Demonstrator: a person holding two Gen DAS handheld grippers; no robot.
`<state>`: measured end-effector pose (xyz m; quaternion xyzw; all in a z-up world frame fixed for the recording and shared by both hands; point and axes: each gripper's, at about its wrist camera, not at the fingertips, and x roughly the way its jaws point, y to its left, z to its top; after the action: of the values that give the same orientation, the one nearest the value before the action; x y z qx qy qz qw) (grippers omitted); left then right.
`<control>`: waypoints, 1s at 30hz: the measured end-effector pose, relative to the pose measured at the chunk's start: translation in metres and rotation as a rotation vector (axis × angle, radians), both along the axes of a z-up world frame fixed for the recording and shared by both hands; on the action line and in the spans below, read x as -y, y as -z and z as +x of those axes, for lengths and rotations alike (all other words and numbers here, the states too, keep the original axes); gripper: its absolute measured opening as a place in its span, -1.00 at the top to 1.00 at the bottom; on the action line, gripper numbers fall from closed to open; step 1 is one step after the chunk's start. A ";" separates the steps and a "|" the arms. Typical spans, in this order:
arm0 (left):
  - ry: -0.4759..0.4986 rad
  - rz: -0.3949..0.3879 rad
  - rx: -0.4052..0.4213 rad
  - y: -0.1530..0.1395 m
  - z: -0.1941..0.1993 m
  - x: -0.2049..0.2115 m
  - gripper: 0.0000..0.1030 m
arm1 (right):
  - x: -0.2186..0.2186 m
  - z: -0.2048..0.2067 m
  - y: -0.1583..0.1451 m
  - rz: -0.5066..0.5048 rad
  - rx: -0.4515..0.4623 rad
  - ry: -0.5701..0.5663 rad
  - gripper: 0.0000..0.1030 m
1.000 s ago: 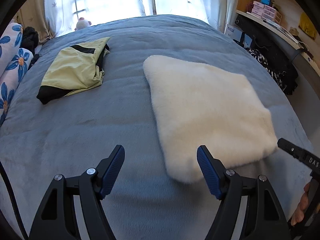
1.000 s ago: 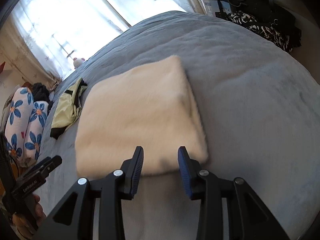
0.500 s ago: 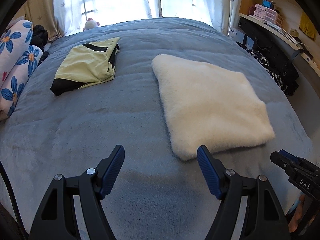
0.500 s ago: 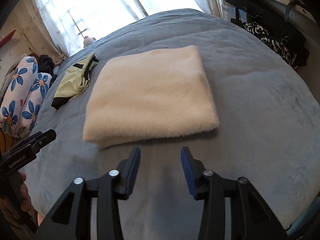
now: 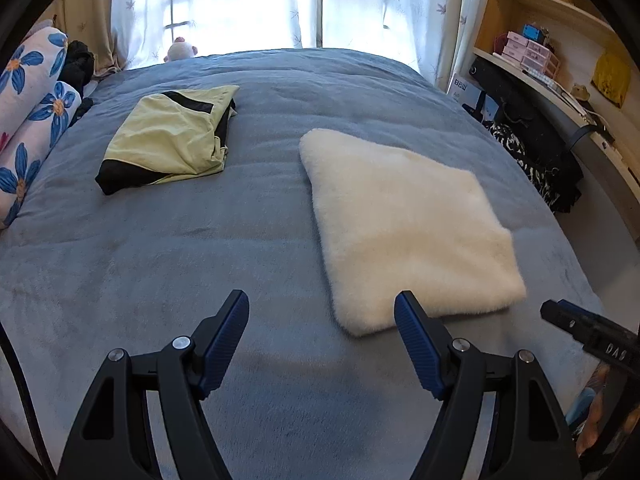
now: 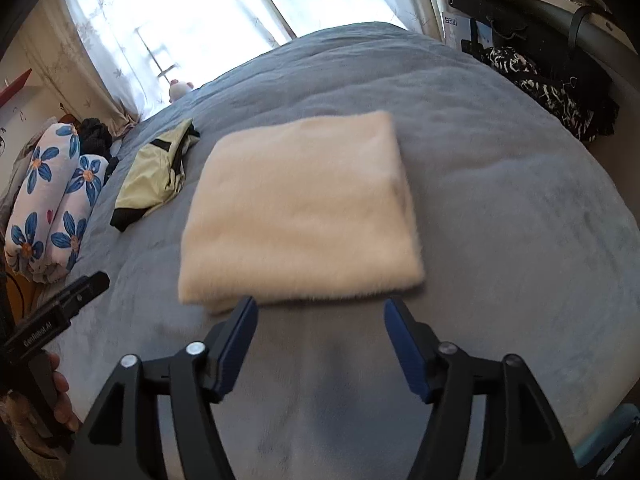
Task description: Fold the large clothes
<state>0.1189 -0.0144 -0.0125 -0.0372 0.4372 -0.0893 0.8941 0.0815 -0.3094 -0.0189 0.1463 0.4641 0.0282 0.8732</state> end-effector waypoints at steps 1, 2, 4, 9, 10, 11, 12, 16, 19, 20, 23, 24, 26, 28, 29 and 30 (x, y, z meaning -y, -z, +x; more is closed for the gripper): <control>0.007 -0.016 -0.008 -0.001 0.004 -0.001 -0.47 | 0.005 0.005 -0.004 0.014 0.001 0.003 -0.49; 0.013 -0.027 -0.014 -0.001 0.007 0.000 -0.53 | 0.009 0.009 -0.007 0.025 -0.002 0.004 -0.51; 0.032 -0.053 -0.026 -0.002 0.017 0.001 -0.54 | 0.022 0.023 -0.014 0.052 -0.011 0.016 -0.64; 0.047 -0.059 -0.036 -0.003 0.043 0.011 -0.56 | 0.047 0.056 -0.024 0.077 -0.002 0.030 -0.72; 0.048 -0.061 -0.038 -0.002 0.048 0.013 -0.56 | 0.050 0.059 -0.024 0.071 0.004 0.033 -0.77; 0.051 -0.064 -0.041 -0.001 0.053 0.016 -0.56 | 0.053 0.064 -0.024 0.061 0.012 0.038 -0.82; 0.052 -0.069 -0.046 0.001 0.057 0.018 -0.56 | 0.057 0.070 -0.023 0.047 0.017 0.043 -0.93; 0.058 -0.073 -0.065 0.011 0.074 0.030 -0.56 | 0.067 0.088 -0.014 0.038 0.017 0.040 -0.99; 0.067 -0.091 -0.095 0.022 0.086 0.036 -0.56 | 0.073 0.100 -0.002 0.035 -0.008 0.028 -0.99; 0.070 -0.101 -0.108 0.026 0.090 0.037 -0.56 | 0.075 0.104 0.003 0.038 -0.017 0.024 -0.99; 0.068 -0.111 -0.134 0.038 0.099 0.038 -0.56 | 0.081 0.111 0.014 0.059 -0.037 0.011 -0.99; 0.066 -0.107 -0.144 0.042 0.102 0.040 -0.56 | 0.082 0.112 0.019 0.075 -0.045 0.006 -0.99; 0.067 -0.105 -0.158 0.049 0.108 0.041 -0.56 | 0.086 0.115 0.028 0.104 -0.058 0.000 -0.99; 0.068 -0.107 -0.170 0.056 0.113 0.042 -0.56 | 0.088 0.118 0.036 0.117 -0.071 0.002 -0.99; 0.068 -0.108 -0.175 0.059 0.113 0.044 -0.56 | 0.089 0.120 0.040 0.123 -0.077 0.000 -0.99; 0.068 -0.111 -0.182 0.062 0.115 0.044 -0.56 | 0.090 0.121 0.043 0.125 -0.083 0.000 -0.99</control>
<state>0.2343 -0.0588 -0.0747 -0.0800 0.5122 -0.1399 0.8436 0.2030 -0.3999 -0.0619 0.2017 0.4974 0.0509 0.8422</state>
